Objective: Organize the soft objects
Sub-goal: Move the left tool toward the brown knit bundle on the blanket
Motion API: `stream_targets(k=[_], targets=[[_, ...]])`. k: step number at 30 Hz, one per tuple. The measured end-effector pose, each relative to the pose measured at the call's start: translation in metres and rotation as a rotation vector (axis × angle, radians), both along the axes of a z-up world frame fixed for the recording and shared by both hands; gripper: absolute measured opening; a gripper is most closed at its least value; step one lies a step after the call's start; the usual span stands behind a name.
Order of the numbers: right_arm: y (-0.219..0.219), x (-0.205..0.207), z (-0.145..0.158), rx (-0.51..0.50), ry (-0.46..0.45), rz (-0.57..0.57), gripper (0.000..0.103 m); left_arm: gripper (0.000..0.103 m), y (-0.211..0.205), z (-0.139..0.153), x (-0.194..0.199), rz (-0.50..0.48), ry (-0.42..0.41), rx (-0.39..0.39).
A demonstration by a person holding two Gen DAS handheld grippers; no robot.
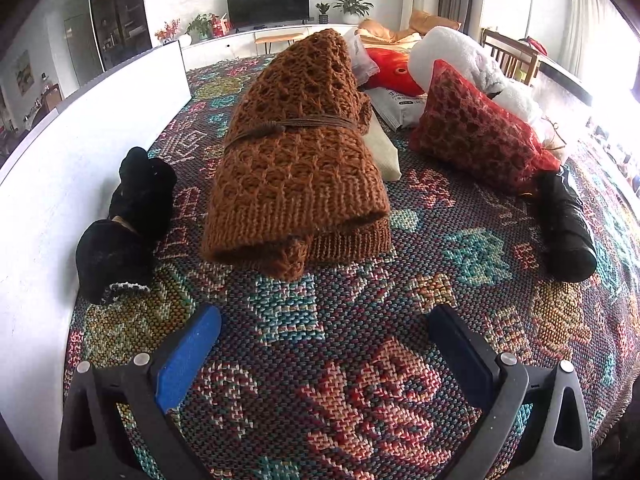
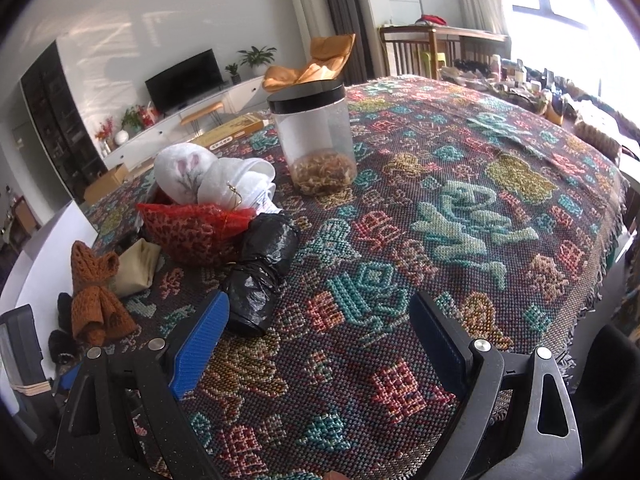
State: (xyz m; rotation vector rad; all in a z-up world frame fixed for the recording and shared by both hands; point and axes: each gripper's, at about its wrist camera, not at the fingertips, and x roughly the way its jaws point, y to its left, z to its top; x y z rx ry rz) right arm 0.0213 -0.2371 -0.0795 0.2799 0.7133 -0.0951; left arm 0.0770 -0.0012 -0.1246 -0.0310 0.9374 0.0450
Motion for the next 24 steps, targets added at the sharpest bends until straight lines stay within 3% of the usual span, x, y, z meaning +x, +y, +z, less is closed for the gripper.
stream_targets(k=[24], targets=[[-0.0007,0.0017,-0.0033,0.032,0.009,0.007,0.093,0.103,0.0000,-0.0009,-0.0015,0.001,-0.001,0.000]])
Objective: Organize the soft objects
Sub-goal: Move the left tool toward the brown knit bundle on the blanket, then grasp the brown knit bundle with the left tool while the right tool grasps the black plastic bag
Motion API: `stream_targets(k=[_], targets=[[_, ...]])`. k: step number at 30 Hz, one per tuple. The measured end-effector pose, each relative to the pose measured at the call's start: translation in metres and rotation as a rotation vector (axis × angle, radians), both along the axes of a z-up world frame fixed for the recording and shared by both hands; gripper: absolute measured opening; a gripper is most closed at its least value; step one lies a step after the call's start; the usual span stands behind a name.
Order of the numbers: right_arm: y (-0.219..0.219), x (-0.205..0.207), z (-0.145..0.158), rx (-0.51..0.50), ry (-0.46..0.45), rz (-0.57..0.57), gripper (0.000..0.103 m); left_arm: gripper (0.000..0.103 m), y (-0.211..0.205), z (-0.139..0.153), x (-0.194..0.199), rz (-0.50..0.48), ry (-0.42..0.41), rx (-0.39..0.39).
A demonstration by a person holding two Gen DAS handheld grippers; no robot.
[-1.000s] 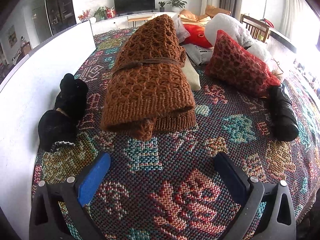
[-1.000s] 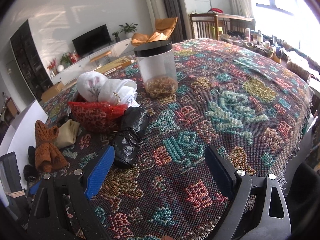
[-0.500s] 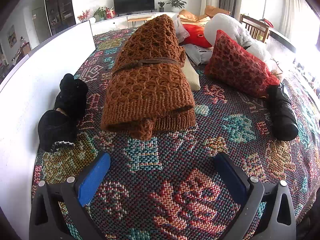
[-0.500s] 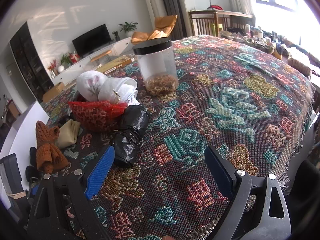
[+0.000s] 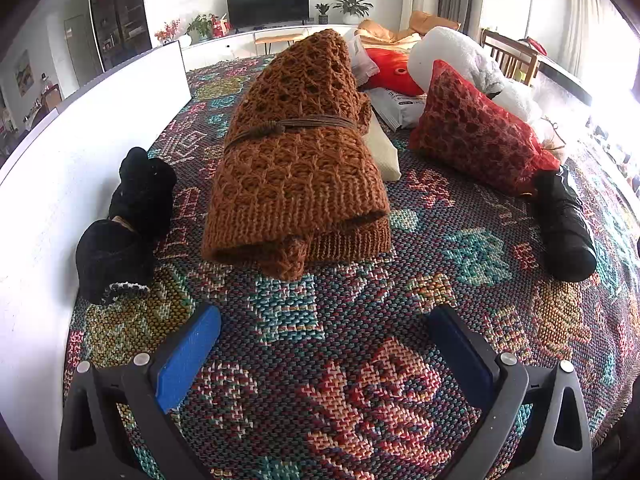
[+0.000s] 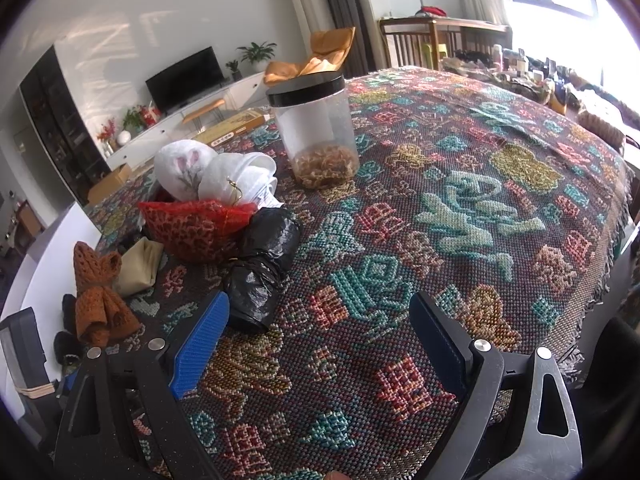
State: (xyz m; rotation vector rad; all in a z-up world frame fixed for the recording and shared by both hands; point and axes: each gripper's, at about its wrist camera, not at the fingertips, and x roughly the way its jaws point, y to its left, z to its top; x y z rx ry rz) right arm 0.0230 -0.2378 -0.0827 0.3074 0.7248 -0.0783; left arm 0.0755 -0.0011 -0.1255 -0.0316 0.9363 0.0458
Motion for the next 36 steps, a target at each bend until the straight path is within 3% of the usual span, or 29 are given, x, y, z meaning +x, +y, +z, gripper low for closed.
stream_targets(k=[31,36], targets=[[-0.006,0.001,-0.004,0.053,0.016,0.004,0.093,0.103,-0.001,0.002,-0.010,0.024,-0.004,0.008],[-0.009,0.002,-0.005,0.077,0.022,0.002,0.093,0.103,-0.004,0.005,-0.027,-0.039,0.011,0.008]])
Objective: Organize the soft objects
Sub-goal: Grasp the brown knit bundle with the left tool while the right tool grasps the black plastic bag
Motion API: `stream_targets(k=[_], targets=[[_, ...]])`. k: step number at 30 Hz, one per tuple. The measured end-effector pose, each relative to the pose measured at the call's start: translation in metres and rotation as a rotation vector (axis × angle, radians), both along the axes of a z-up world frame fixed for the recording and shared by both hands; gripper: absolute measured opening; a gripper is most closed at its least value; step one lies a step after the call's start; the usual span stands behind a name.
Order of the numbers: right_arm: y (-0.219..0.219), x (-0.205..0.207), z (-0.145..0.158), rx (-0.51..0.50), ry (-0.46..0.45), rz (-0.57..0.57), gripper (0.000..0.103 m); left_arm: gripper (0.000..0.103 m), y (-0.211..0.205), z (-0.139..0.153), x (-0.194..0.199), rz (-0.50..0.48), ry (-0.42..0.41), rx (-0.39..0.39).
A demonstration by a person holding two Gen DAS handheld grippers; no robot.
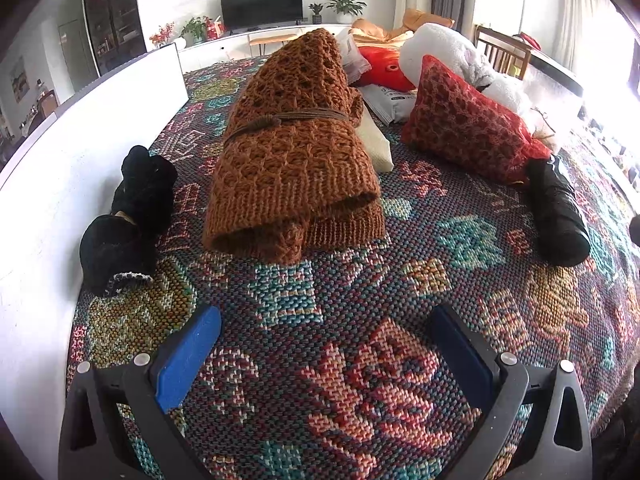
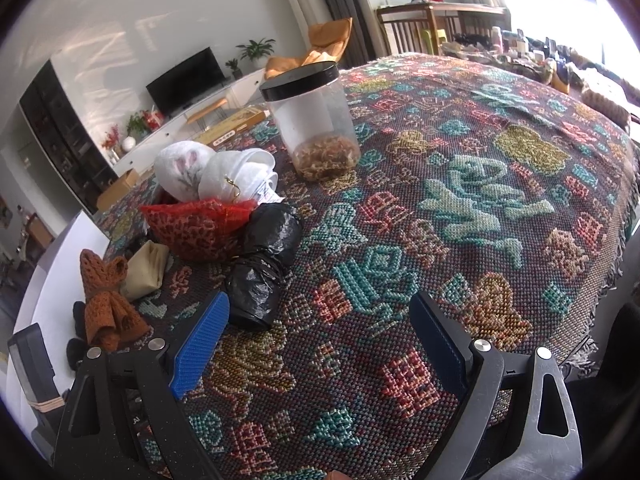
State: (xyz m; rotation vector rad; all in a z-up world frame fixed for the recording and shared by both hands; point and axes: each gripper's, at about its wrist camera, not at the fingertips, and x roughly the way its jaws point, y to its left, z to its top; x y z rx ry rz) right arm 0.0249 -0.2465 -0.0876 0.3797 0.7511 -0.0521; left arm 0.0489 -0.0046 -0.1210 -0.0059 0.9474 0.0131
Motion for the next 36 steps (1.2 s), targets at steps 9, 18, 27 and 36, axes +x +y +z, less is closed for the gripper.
stream_targets(k=[9,18,27,36], targets=[[-0.009,0.005,-0.010,0.125,0.023,0.041,0.093,0.103,0.016,0.047,-0.010,-0.045,-0.082,-0.023],[-0.005,0.008,-0.014,0.188,0.026,0.108,0.093,0.103,0.018,0.054,0.054,-0.063,-0.031,0.017],[0.029,0.055,-0.003,-0.012,0.103,0.288,0.093,0.103,0.030,0.047,0.072,-0.002,-0.003,-0.018],[0.057,0.106,-0.014,-0.113,0.280,0.329,0.093,0.103,0.027,0.043,0.073,0.004,0.001,0.023]])
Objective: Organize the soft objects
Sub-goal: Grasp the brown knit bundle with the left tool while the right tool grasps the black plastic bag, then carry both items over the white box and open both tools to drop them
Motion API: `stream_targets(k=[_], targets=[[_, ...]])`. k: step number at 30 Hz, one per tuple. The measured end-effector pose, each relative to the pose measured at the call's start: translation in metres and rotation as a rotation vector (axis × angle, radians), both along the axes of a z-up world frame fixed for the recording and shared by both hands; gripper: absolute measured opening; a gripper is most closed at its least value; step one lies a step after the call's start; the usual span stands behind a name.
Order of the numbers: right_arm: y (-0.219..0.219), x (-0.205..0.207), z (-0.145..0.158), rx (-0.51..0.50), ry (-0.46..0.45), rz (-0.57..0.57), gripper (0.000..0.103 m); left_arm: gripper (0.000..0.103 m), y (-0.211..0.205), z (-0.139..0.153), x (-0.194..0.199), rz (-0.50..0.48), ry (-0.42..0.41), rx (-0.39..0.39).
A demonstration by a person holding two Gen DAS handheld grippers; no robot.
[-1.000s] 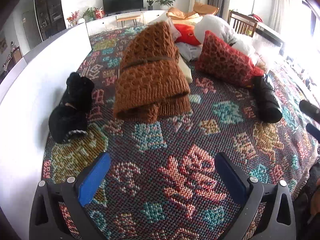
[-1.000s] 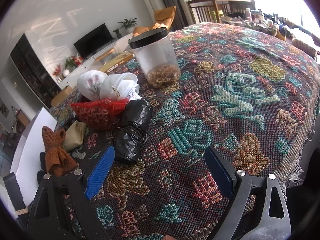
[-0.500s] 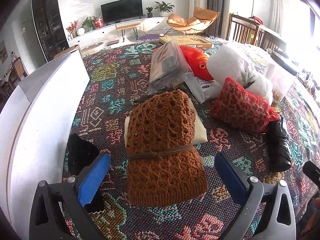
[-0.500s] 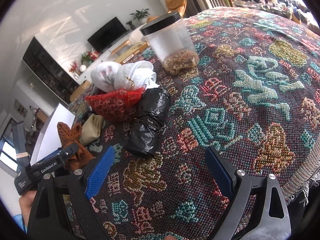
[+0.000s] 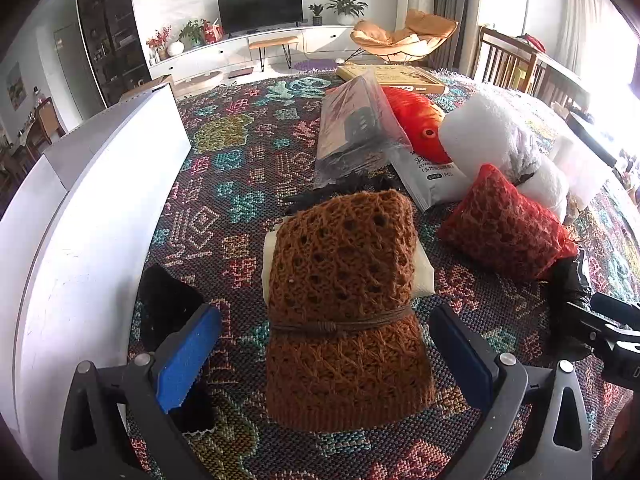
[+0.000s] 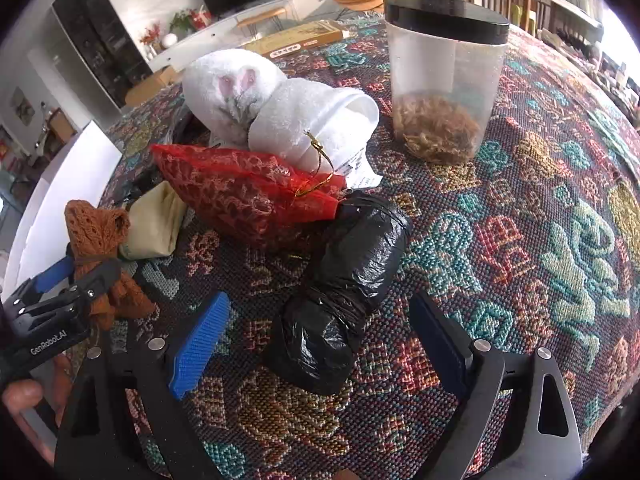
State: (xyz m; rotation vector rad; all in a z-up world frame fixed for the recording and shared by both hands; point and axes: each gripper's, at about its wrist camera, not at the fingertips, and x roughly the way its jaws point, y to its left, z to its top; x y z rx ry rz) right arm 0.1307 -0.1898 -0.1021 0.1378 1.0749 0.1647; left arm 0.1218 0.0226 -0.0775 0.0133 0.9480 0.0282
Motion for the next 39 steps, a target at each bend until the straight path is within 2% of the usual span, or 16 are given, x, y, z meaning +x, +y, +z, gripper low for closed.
stream_targets(k=[9,17,18,19,20,21,23,25,29,31,35,39], targets=[[0.003,0.014,-0.012,-0.051,0.069,-0.044,0.093,0.103,-0.003,-0.002,0.000,-0.012,0.010,0.006],[0.007,0.020,-0.013,-0.077,0.090,-0.037,0.093,0.103,-0.005,0.001,0.000,-0.020,0.013,0.004],[0.008,0.022,-0.014,-0.086,0.104,-0.032,0.092,0.102,-0.005,0.000,0.001,-0.026,0.018,-0.001],[0.010,0.022,-0.015,-0.097,0.110,-0.028,0.090,0.091,-0.005,0.001,0.000,-0.035,0.021,-0.009],[0.009,0.019,-0.014,-0.100,0.102,-0.026,0.082,0.079,-0.005,0.003,-0.002,-0.044,0.017,-0.021],[0.009,0.018,-0.013,-0.079,0.094,-0.015,0.045,0.068,-0.004,0.005,-0.003,-0.047,0.020,-0.028],[0.004,0.014,-0.007,-0.078,0.091,-0.021,0.041,0.066,0.001,0.012,-0.009,-0.054,-0.002,-0.065],[-0.005,0.006,0.002,-0.059,0.068,-0.031,0.040,0.066,0.004,0.021,-0.017,-0.066,-0.017,-0.100],[-0.019,-0.013,0.032,-0.012,0.022,-0.044,0.040,0.066,0.017,0.049,-0.038,-0.092,-0.043,-0.240],[-0.012,-0.020,0.054,-0.006,-0.020,-0.019,0.040,0.066,0.029,0.066,-0.048,-0.096,-0.063,-0.299],[0.024,-0.036,0.097,0.031,-0.102,0.094,0.040,0.066,0.067,0.105,-0.067,-0.060,-0.126,-0.369],[0.093,-0.050,0.133,0.086,-0.155,0.243,0.040,0.066,0.117,0.140,-0.092,0.000,-0.197,-0.340]])
